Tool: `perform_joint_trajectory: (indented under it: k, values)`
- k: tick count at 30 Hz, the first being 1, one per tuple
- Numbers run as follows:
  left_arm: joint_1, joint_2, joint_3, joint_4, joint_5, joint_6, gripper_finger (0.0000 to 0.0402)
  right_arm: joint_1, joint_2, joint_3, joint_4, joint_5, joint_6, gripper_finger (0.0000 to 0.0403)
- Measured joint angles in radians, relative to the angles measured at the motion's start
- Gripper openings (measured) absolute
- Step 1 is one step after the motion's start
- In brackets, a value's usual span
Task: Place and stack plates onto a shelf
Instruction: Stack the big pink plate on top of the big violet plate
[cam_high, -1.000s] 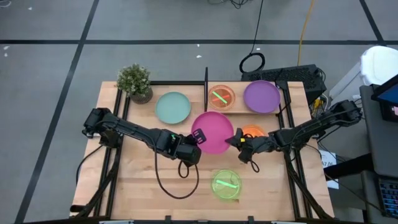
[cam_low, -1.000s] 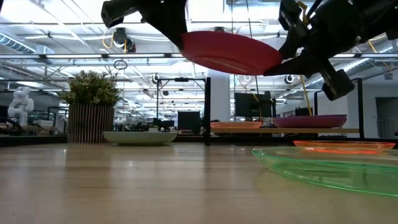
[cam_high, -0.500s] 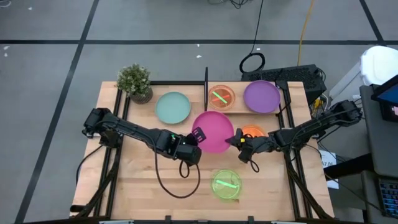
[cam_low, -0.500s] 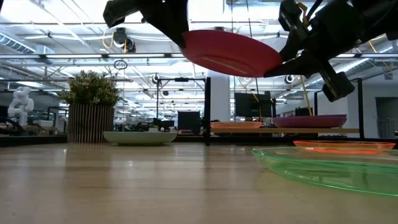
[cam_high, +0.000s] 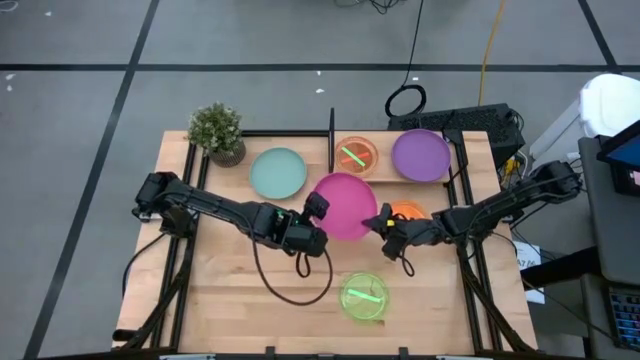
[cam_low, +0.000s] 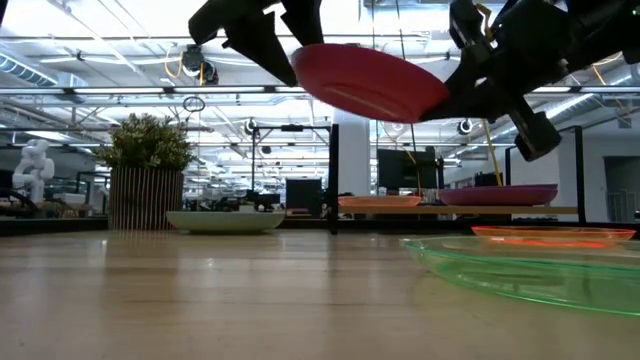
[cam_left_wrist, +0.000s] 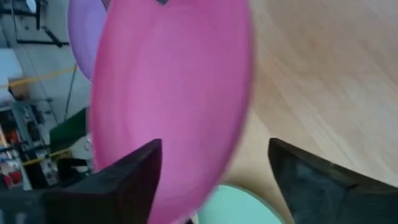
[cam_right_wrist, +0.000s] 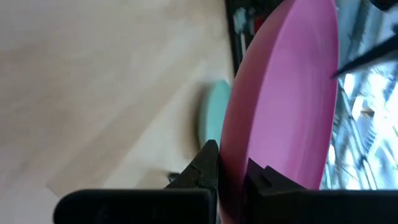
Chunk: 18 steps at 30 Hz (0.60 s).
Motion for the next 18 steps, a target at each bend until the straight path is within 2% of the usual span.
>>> perform_joint_trajectory:
  k: [2, 4, 7, 12, 18]
  values:
    - [0.002, 0.000, 0.000, -0.009, -0.005, -0.025, 0.0322, 0.001, -0.010, 0.000, 0.006, 0.053, -0.010, 0.0008]
    - [0.003, 0.000, 0.000, -0.015, -0.056, -0.046, 0.0341, 0.001, -0.028, 0.000, 0.011, 0.095, -0.022, 0.0008]
    - [-0.001, -0.003, 0.000, -0.011, -0.201, -0.070, 0.0357, 0.002, -0.062, 0.000, 0.007, 0.146, -0.038, 0.0008]
    - [-0.003, -0.015, 0.001, -0.009, -0.417, -0.057, 0.0360, 0.001, -0.128, 0.000, 0.001, 0.208, -0.037, 0.0009]
    - [0.018, -0.076, -0.001, 0.119, -0.437, -0.072, 0.0360, -0.012, -0.219, 0.000, 0.000, 0.339, -0.038, 0.0009]
